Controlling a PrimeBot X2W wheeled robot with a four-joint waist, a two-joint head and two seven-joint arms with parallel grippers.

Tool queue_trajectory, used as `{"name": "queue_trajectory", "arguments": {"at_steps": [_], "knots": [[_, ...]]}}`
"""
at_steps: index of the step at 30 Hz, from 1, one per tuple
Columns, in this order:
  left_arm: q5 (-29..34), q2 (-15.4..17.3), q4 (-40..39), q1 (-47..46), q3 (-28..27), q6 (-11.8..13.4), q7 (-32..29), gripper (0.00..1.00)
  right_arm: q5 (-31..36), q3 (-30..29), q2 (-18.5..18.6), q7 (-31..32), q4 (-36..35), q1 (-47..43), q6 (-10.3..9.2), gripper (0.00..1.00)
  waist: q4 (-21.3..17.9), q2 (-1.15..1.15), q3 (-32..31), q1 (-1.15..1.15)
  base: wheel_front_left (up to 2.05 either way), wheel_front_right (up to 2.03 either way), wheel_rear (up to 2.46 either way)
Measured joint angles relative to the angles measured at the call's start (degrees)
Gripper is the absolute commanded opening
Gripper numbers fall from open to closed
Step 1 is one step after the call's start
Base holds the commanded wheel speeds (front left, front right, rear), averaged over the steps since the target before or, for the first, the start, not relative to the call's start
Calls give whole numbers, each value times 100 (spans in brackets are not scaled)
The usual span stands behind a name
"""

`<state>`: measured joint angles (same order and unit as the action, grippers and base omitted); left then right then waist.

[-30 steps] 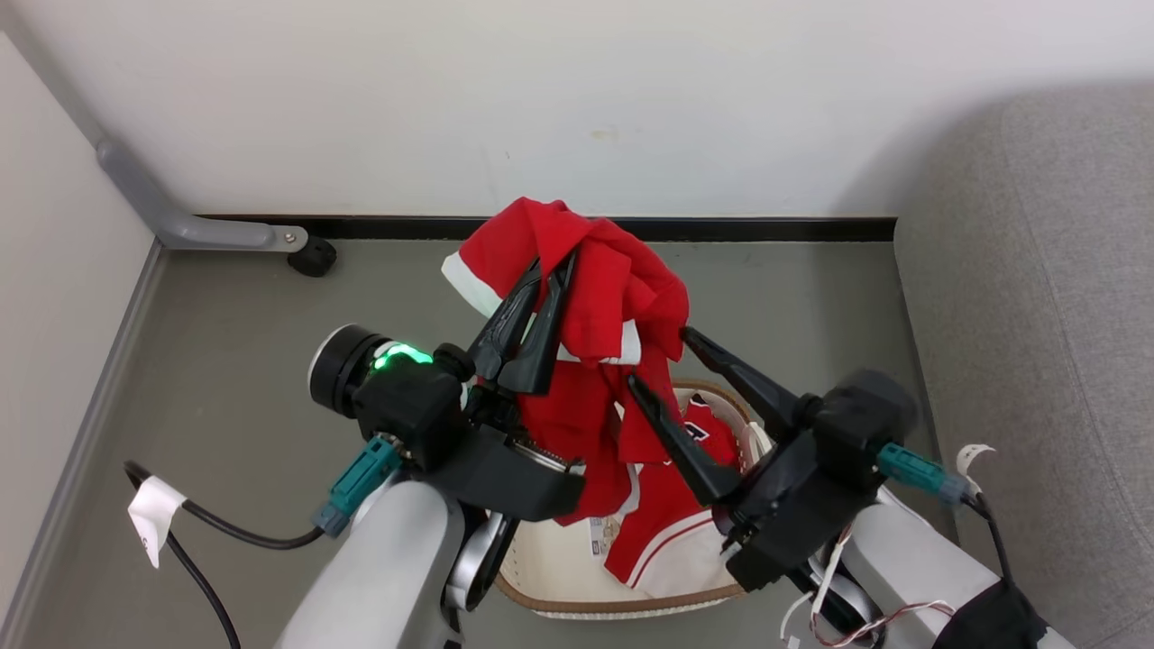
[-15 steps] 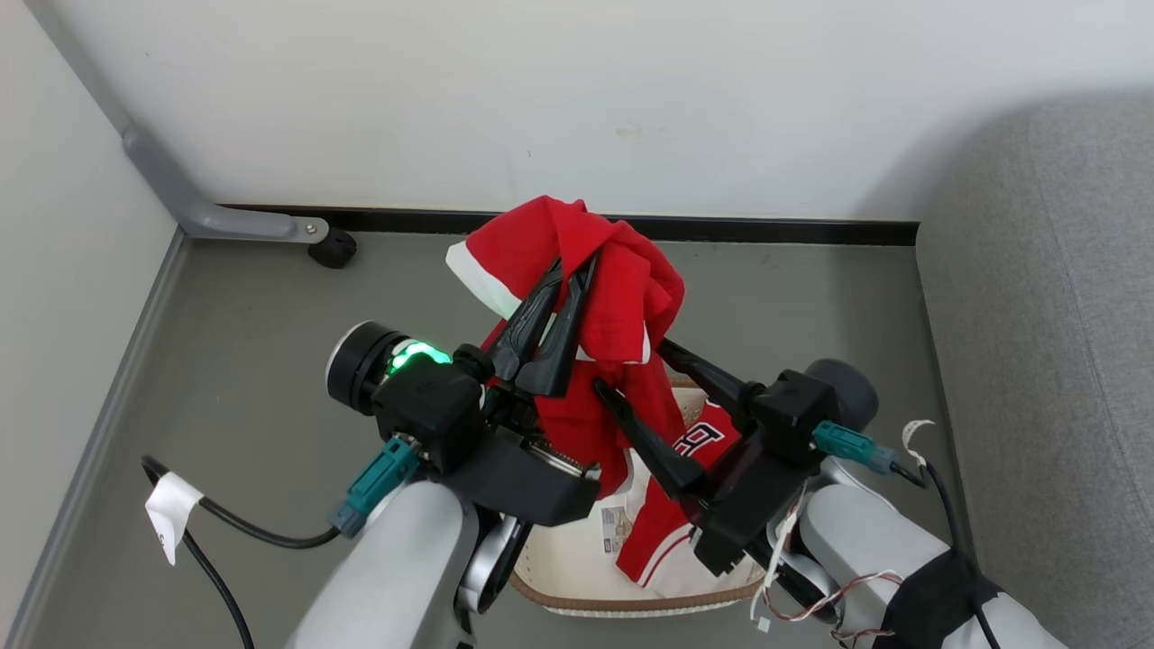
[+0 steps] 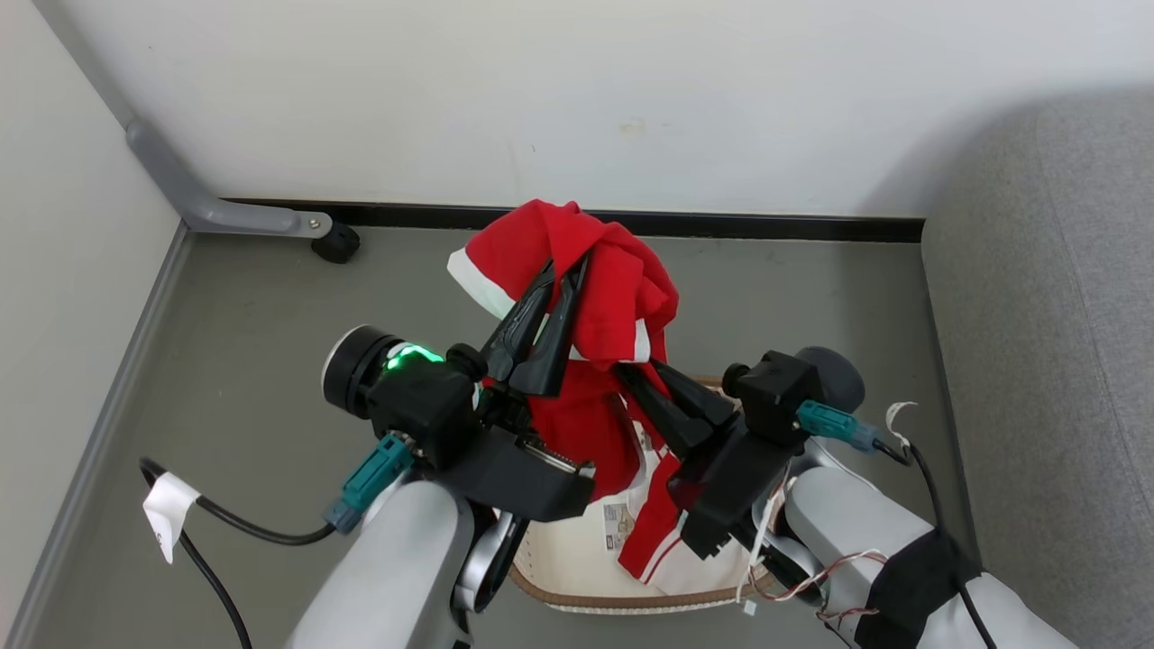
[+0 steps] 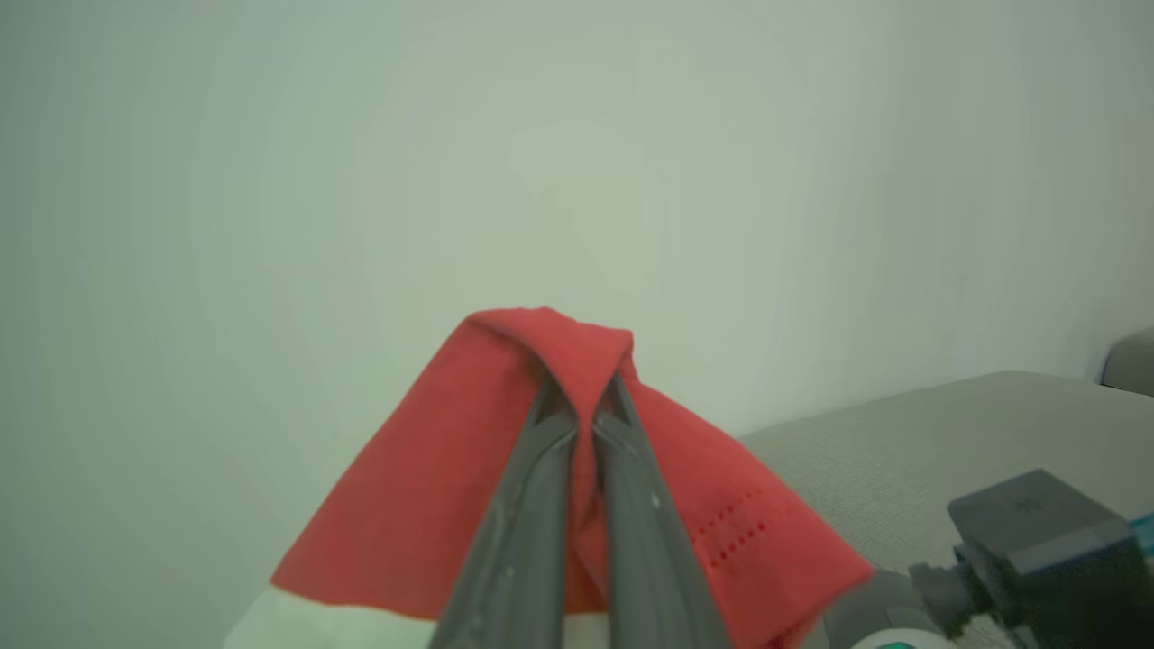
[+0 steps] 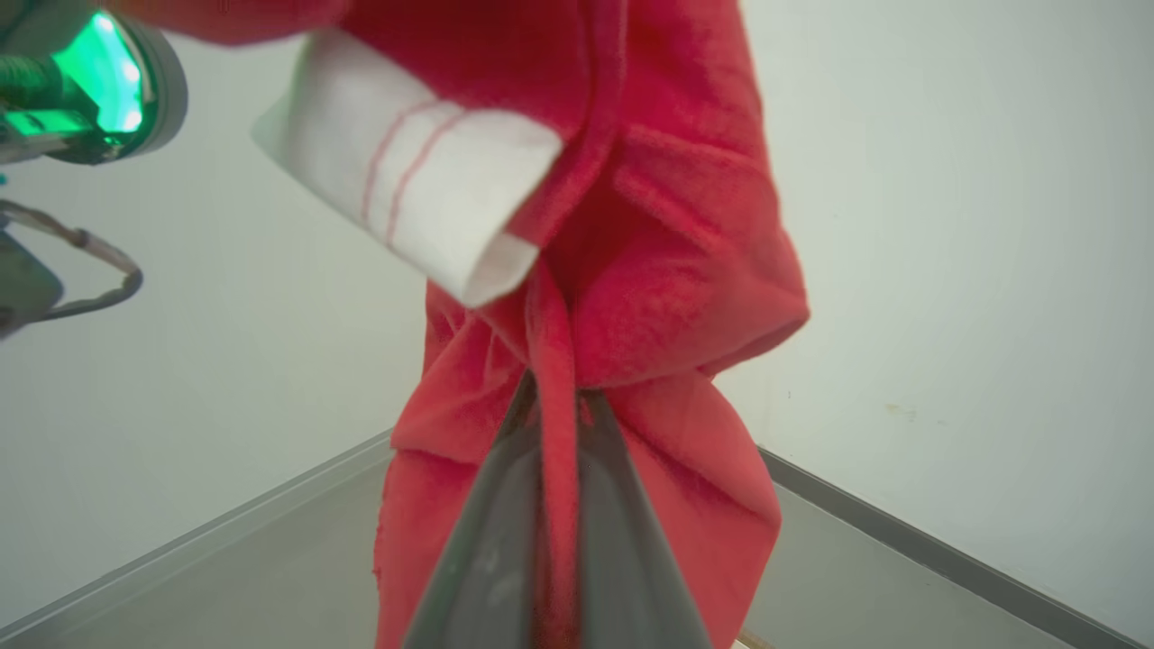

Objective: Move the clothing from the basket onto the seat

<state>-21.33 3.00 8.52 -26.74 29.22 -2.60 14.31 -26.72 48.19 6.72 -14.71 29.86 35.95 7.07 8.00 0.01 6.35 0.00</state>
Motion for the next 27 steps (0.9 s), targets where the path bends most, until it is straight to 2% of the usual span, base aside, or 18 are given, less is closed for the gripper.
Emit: {"name": "queue_trajectory", "arguments": {"at_steps": [1,2,3,4,27], "knots": [[-12,-1,14,5,-16,0,1,0,-15,-12,0,0,0,-1,0,0,-4,0,2,0,0,0,0],[-18,-2,27,14,-34,0,1,25,-33,-37,0,0,-1,-1,0,0,-9,0,5,0,0,0,0],[-21,-2,49,24,-49,0,1,57,-65,-57,3,0,-1,0,0,0,-15,0,7,0,0,0,0],[-21,-3,68,29,-62,1,1,100,-78,-74,5,0,-1,0,0,0,-21,0,9,0,0,0,0],[-25,-33,546,309,-328,1,18,100,-258,-430,75,1,-137,49,0,0,-304,0,-33,0,0,0,0]]}}
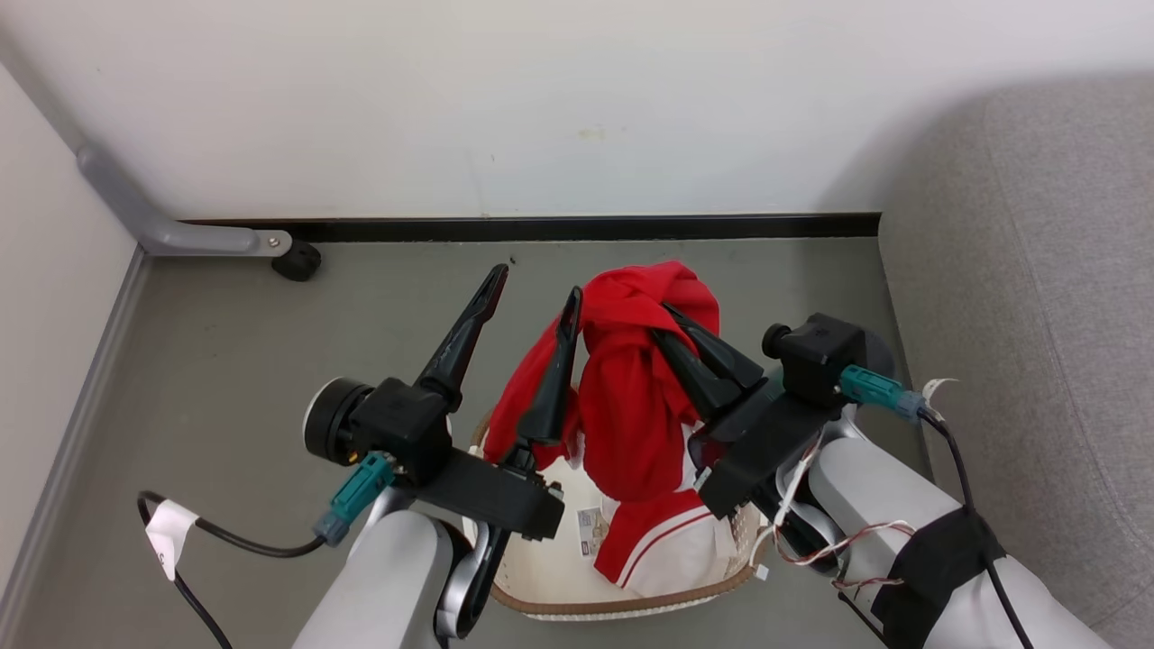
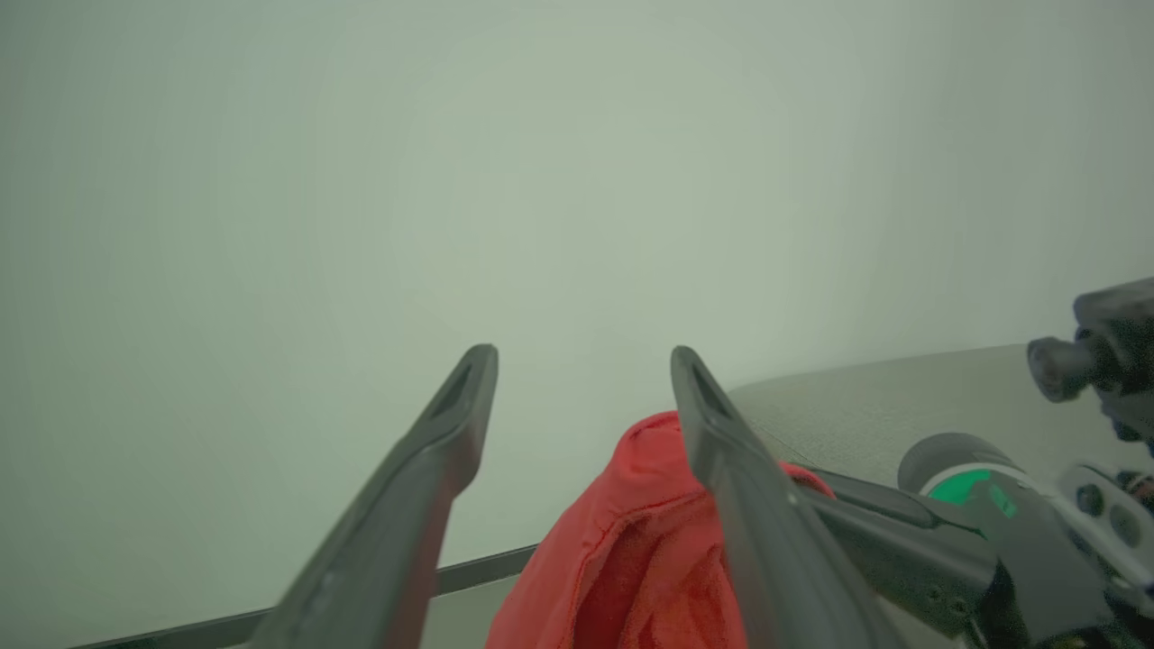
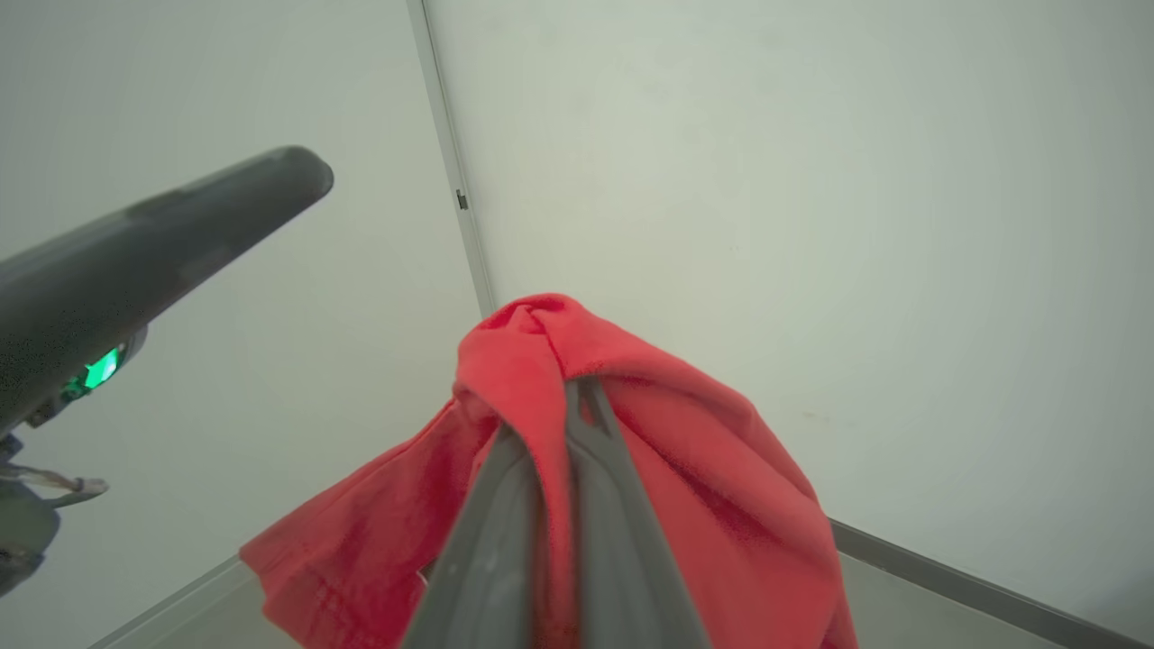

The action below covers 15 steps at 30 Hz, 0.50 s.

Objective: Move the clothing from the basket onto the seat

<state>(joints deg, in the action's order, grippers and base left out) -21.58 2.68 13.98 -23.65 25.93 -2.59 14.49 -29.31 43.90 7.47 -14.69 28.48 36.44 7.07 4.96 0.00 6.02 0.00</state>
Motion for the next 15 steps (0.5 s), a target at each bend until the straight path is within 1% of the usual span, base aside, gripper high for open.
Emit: {"name": "queue_trajectory", "arguments": {"at_steps": [8,14,15], "knots": [[15,14,38,263,-81,-44,0,100,-45,-190,10,0,-13,4,0,0,-258,0,-55,0,0,0,0],[51,24,40,417,-131,-46,0,100,-45,-275,31,0,-46,-18,0,0,-520,0,-79,0,0,0,0],[57,24,38,420,-136,-53,0,100,-44,-321,43,0,-49,-36,0,0,-613,0,-84,0,0,0,0]]}}
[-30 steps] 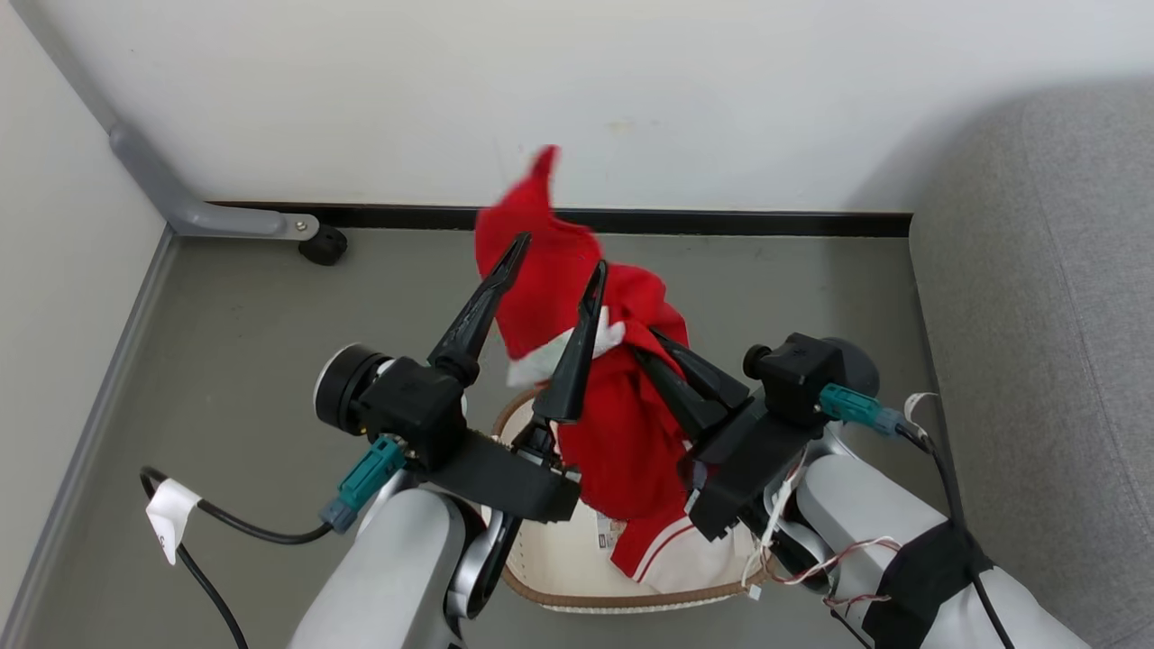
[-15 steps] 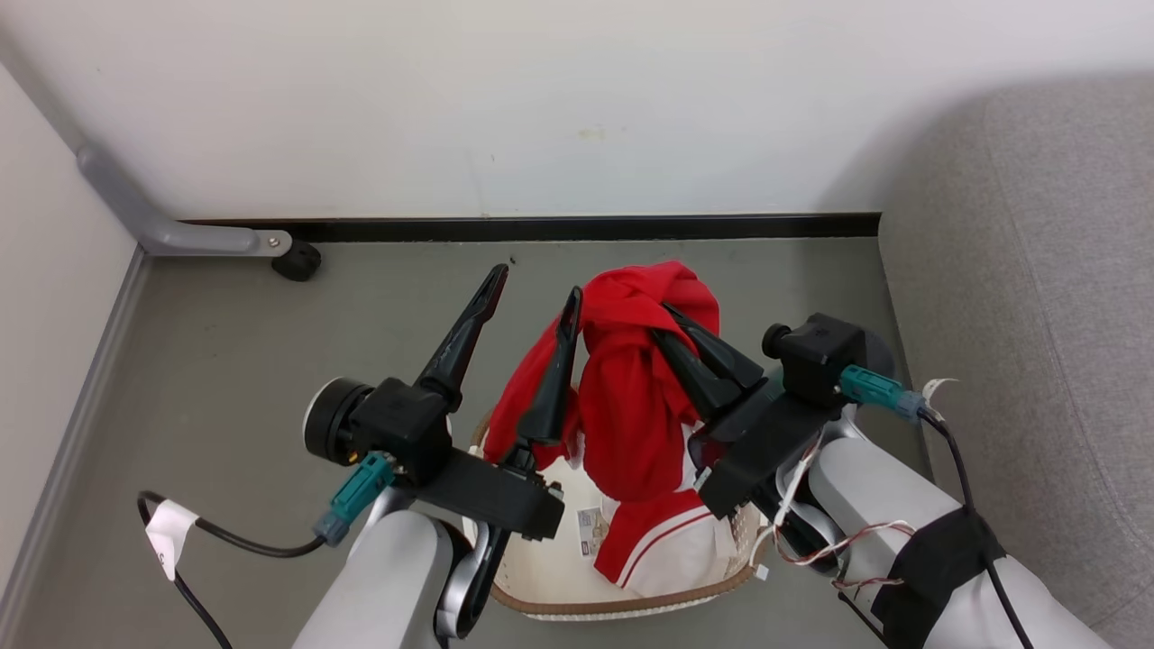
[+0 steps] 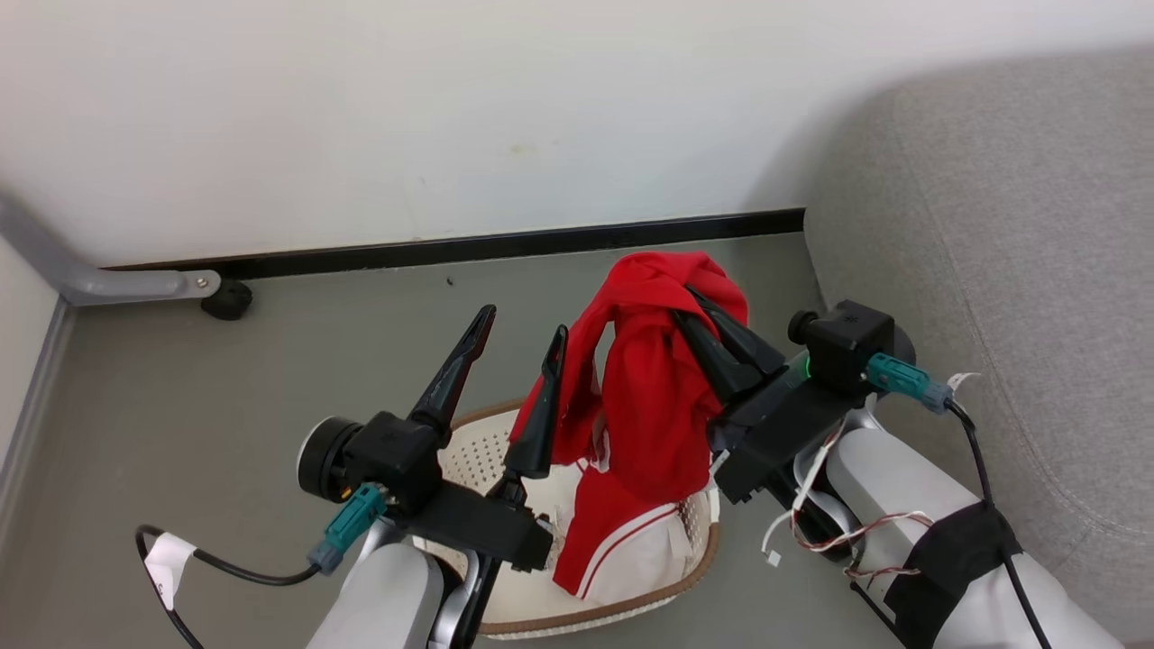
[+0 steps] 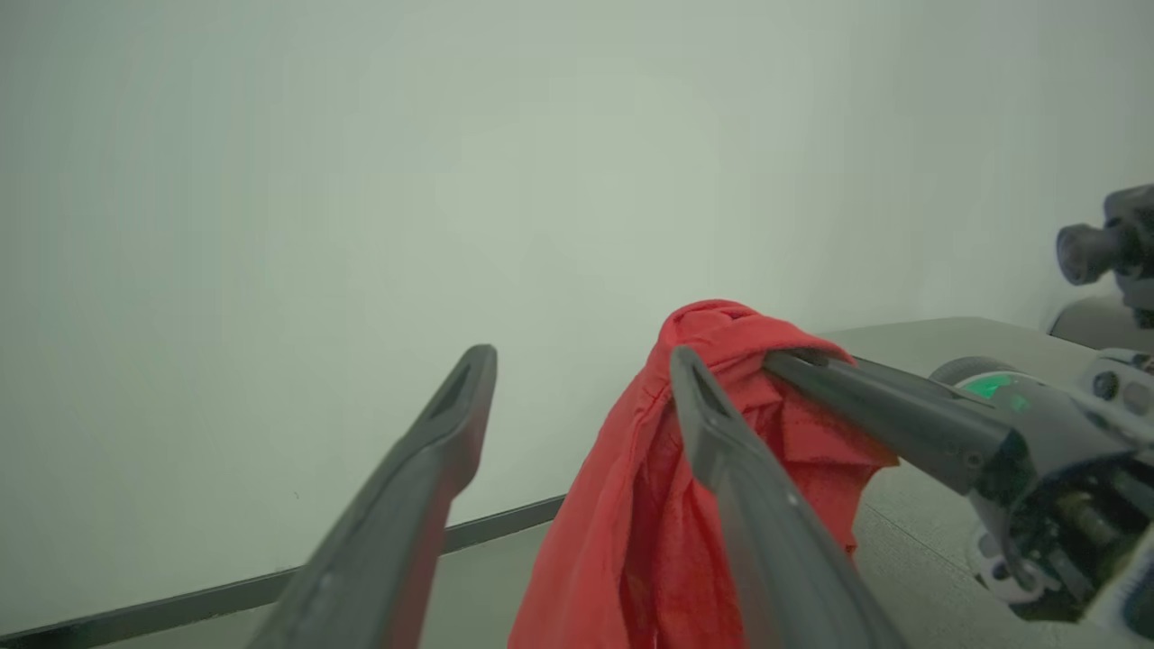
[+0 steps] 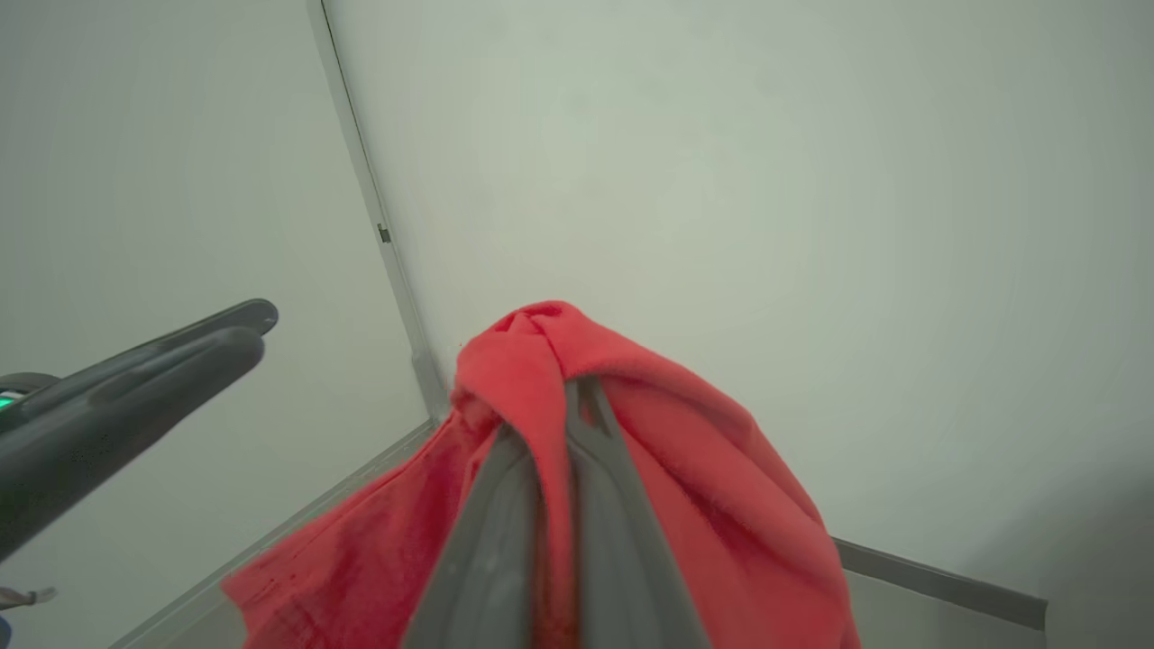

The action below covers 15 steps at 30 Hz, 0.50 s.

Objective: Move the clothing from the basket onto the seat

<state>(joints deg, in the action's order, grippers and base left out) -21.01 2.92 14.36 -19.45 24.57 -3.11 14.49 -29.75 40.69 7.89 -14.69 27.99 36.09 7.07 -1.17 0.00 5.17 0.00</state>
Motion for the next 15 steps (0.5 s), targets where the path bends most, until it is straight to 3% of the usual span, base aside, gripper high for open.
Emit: {"name": "queue_trajectory", "arguments": {"at_steps": [15], "knots": [[113,-1,-58,248,178,-152,0,100,21,-327,107,0,-78,-143,0,0,-777,0,-64,0,0,0,0]]}}
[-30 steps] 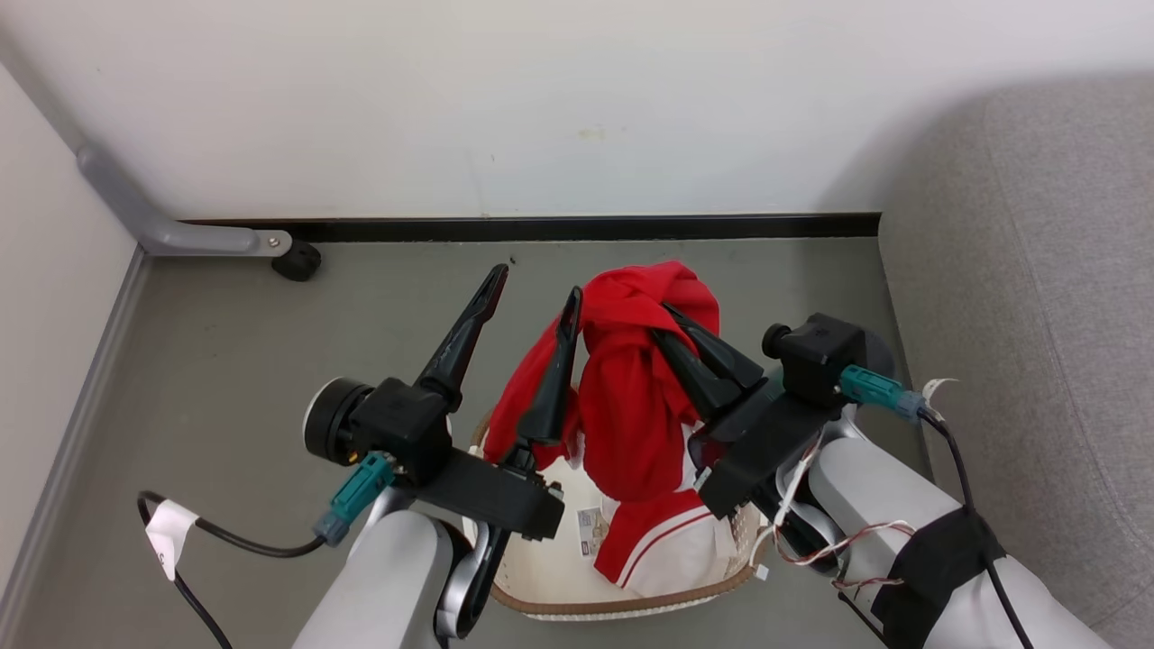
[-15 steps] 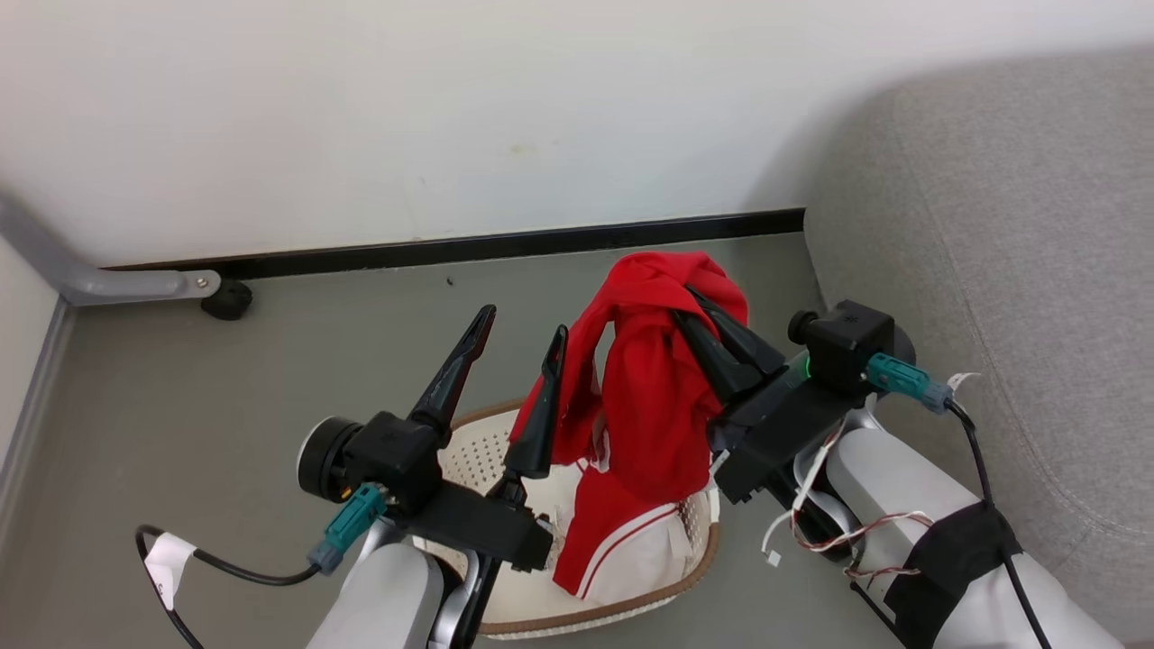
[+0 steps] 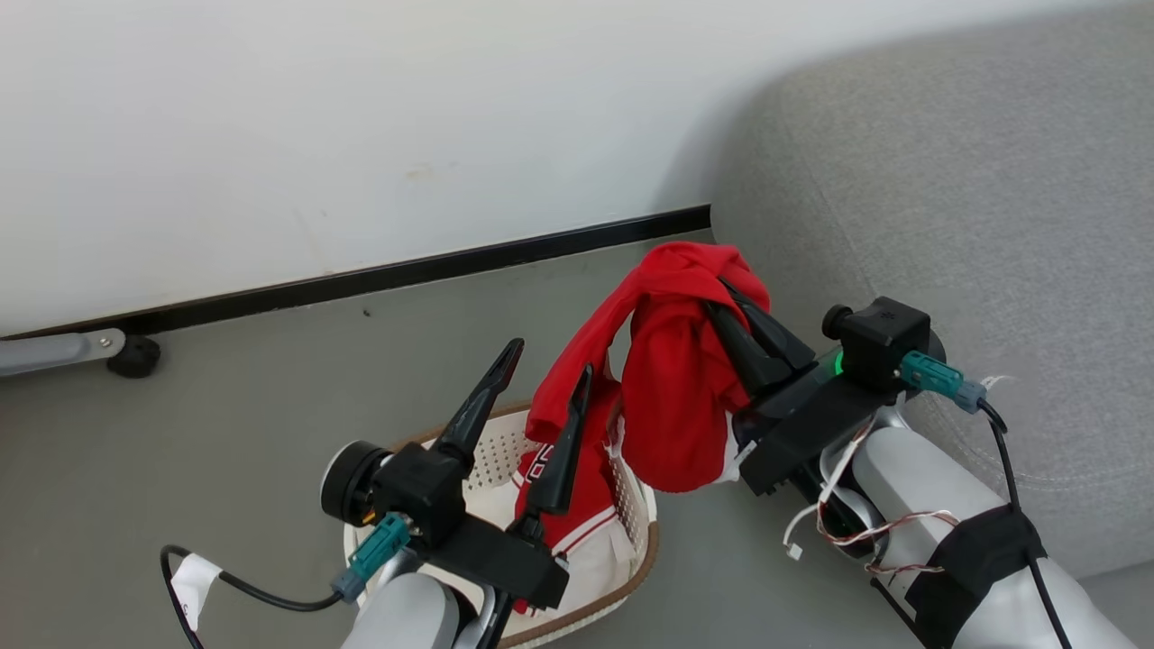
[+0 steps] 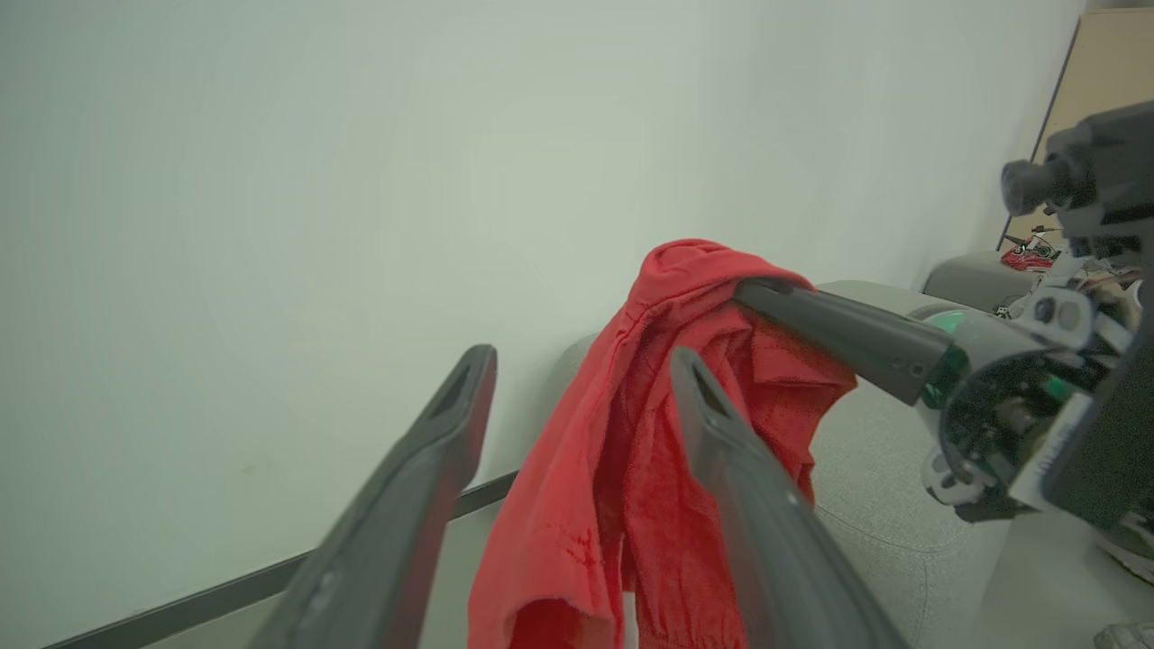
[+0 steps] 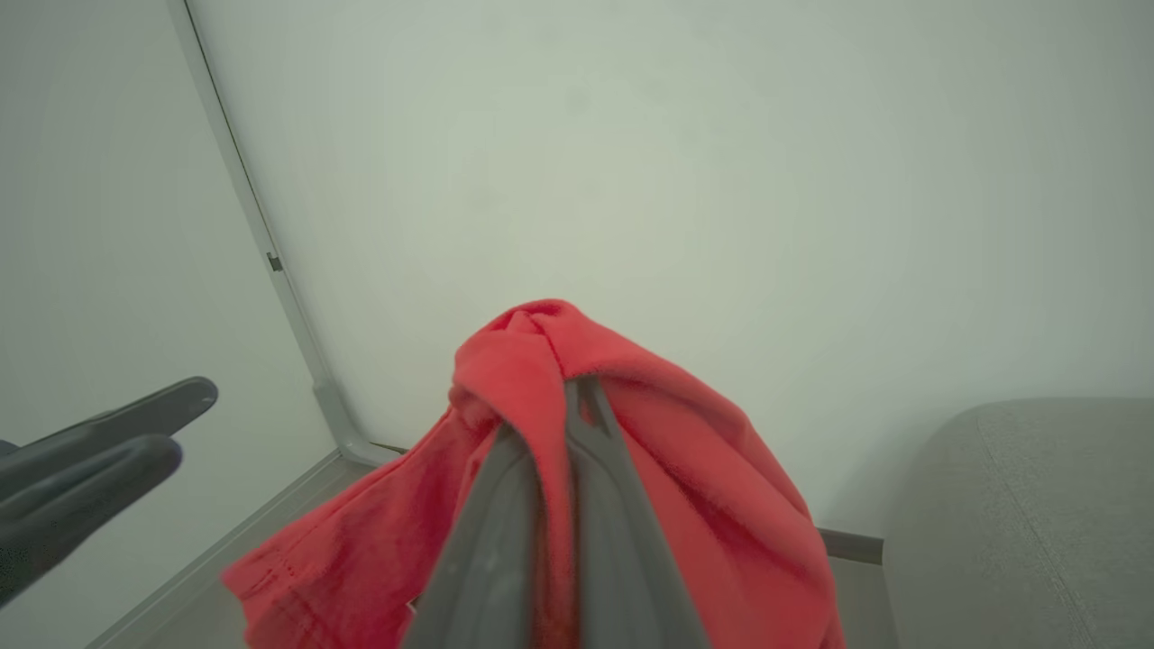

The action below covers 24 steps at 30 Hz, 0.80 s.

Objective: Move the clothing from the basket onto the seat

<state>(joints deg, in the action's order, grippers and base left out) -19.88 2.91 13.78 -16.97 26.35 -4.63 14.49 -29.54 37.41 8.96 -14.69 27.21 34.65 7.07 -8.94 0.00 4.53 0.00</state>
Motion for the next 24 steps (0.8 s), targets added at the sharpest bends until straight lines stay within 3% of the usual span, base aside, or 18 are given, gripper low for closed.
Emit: {"name": "queue_trajectory", "arguments": {"at_steps": [24], "knots": [[21,-2,5,72,219,-147,0,100,152,-226,97,0,-93,-5,0,0,-1375,0,-27,0,0,0,0]]}}
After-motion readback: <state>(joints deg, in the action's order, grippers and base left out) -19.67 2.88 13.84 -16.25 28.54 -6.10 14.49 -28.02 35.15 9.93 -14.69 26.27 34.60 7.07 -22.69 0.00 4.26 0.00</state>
